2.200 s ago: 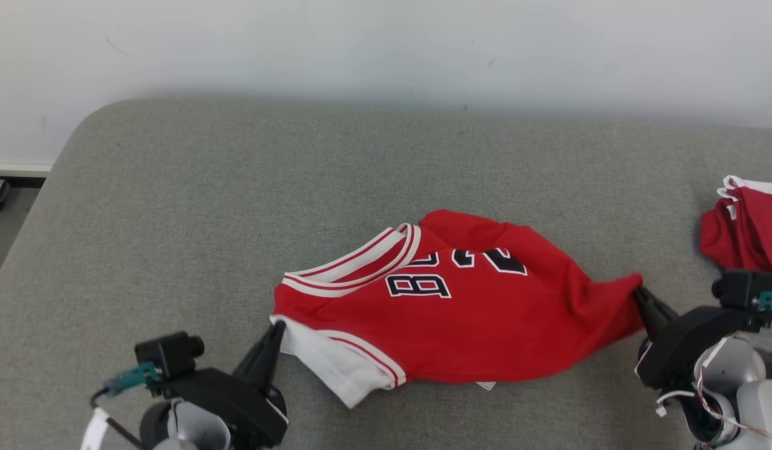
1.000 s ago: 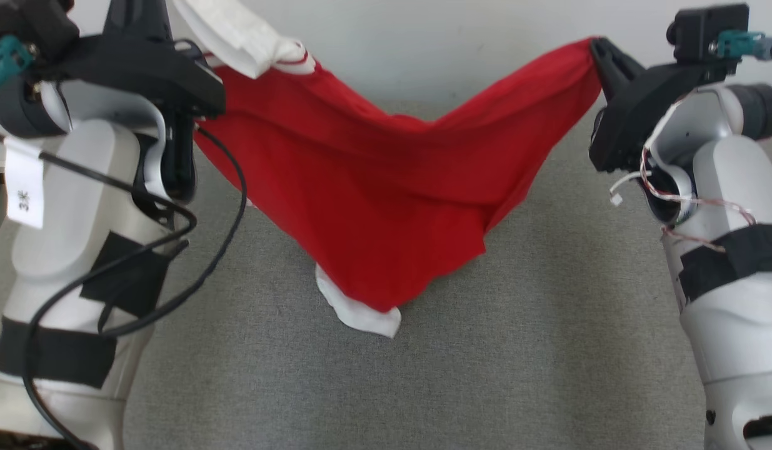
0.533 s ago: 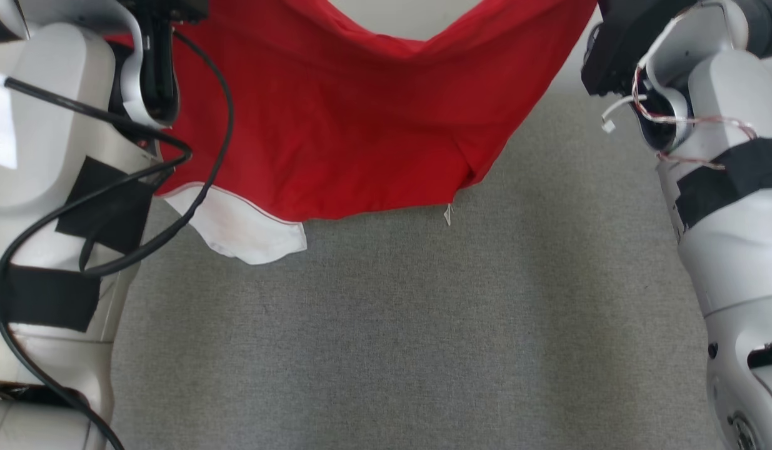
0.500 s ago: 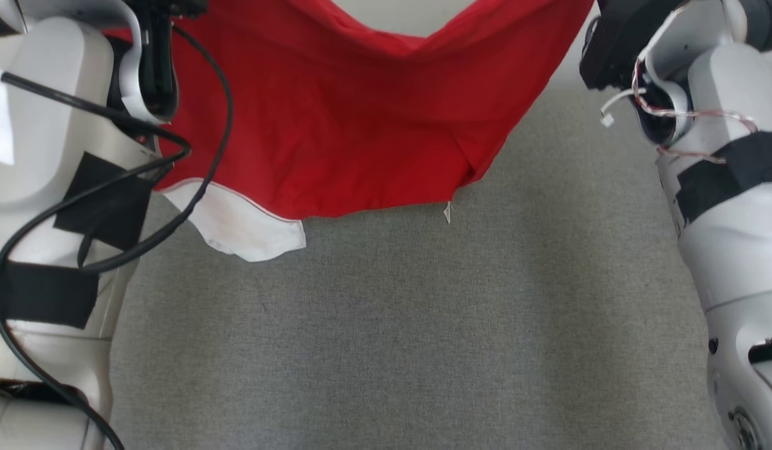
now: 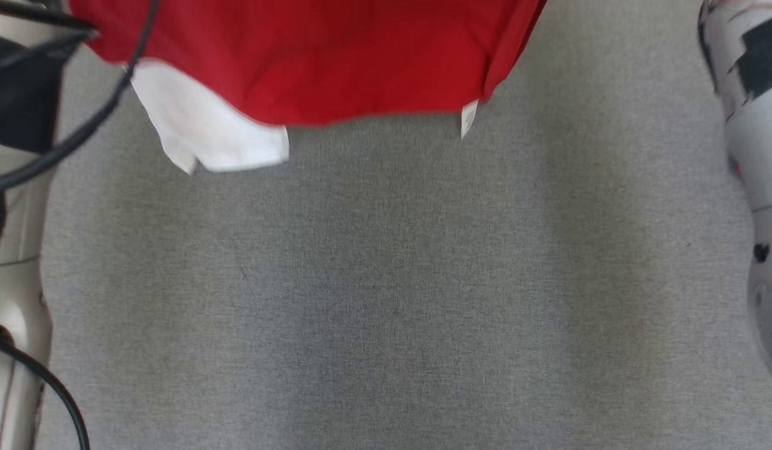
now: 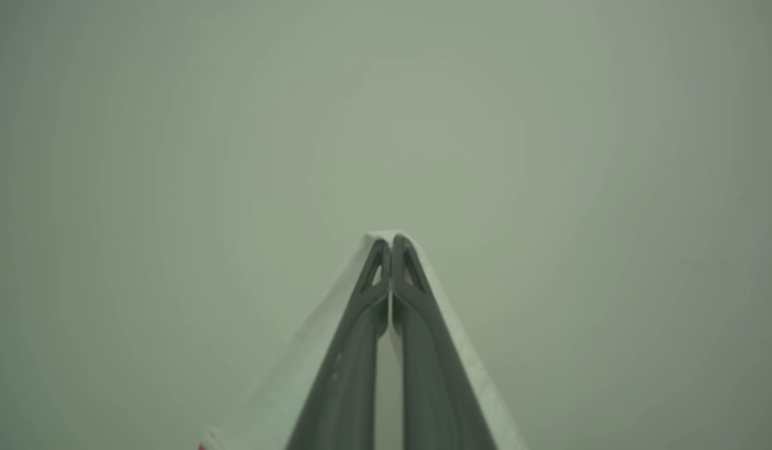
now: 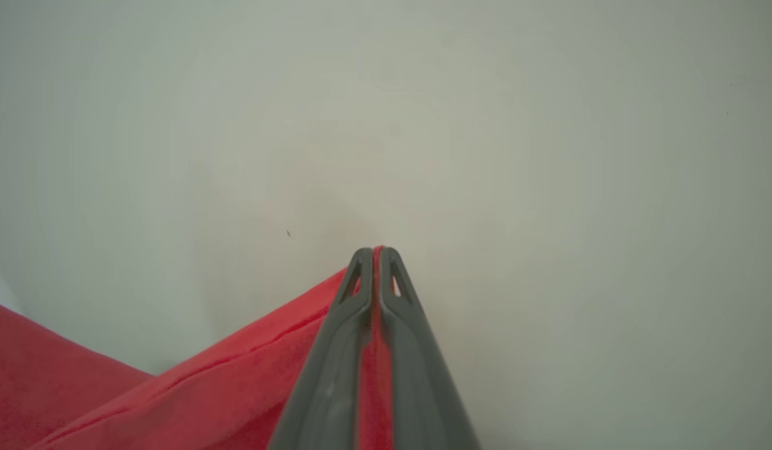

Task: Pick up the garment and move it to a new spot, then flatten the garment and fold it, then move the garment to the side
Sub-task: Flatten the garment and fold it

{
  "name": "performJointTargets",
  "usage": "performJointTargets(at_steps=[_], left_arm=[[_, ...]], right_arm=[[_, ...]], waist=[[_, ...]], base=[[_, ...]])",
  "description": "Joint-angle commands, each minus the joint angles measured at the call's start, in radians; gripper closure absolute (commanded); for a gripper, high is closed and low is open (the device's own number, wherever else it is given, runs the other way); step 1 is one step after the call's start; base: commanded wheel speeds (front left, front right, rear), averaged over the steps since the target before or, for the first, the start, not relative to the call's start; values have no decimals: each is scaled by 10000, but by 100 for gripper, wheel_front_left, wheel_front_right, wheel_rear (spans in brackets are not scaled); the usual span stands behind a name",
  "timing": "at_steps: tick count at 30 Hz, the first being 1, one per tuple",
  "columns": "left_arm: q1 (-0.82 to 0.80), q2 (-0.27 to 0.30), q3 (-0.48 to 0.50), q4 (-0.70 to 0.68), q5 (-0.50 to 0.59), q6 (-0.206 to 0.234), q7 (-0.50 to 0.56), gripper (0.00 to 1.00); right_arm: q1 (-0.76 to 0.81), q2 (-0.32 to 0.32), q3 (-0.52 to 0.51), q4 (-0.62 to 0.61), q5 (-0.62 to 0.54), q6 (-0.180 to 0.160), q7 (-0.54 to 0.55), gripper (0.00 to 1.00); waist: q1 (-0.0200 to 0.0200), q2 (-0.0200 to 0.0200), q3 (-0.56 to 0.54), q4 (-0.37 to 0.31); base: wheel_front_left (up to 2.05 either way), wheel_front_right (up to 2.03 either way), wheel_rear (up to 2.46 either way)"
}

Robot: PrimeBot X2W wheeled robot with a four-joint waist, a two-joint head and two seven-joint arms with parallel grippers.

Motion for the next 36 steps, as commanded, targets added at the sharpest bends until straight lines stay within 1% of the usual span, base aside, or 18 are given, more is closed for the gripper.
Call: performJointTargets(at_steps=[1,5,8,10,13,17,18,21,25,28,30,33,36], left_arm=[[-299,35,116,-223,128,-20,-74,100],[-594,58,357,-996,498,23,-84,100],[-624,24,685,-2138,1119,209,-86,100],[-456,-104,966,-2879,1448,377,-87,100],[-55,-357,1219,-3675,1867,356,-87,100],[434,-733,1409,-4124,2028,93,-86,100],[434,-733,1409,-4124,2028,93,-86,100],[885,-928,1431,-4149,2027,-195,-88,100],[1728,-1084,1375,-4270,1820,-453,-88,100],[2639,-1138,1269,-4432,1491,-745,-89,100],[3375,-1153,1289,-4533,1181,-889,-89,100],[4521,-1167,1223,-4934,851,-965,-89,100],[5819,-1164,1089,-5253,459,-943,-89,100]], right_arm=[[-460,-58,-93,133,-151,-1,-437,100],[-1245,-20,-382,481,-580,-1,-1510,100],[-1840,-45,-826,687,-1056,-1,-2482,100],[-2119,-22,-1078,828,-1368,-1,-3013,100],[-2231,1,-1441,966,-1900,-1,-3376,100],[-2202,4,-1671,1253,-2490,-1,-3498,100],[-2202,4,-1671,1253,-2490,-1,-3498,100],[-1921,-112,-1549,1496,-2755,-1,-3491,100],[-1427,-354,-1010,1758,-2650,-1,-3112,100],[-792,-619,-537,1761,-2266,-1,-2653,100],[-294,-828,-299,1606,-1765,-1,-2262,100],[678,-1199,-58,1078,-951,-1,-1600,100],[1883,-1606,181,309,-307,-1,-818,100]], waist=[[-3,-2,980,64],[-3,-2,1422,77],[-3,-2,1675,121],[-3,-2,1875,135],[-3,-2,2217,179],[-3,-2,2849,306],[-3,-2,2849,306],[-3,-2,3166,440],[-3,-2,3220,683],[-3,-2,2957,839],[-3,-2,2681,916],[-3,-2,2114,1009],[-3,-2,1471,1056]], base=[[0,0,0],[0,0,0],[0,0,0],[0,0,0],[0,0,0],[0,0,0],[0,0,0],[0,0,0],[0,0,0],[0,0,0],[0,0,0],[0,0,0],[0,0,0]])
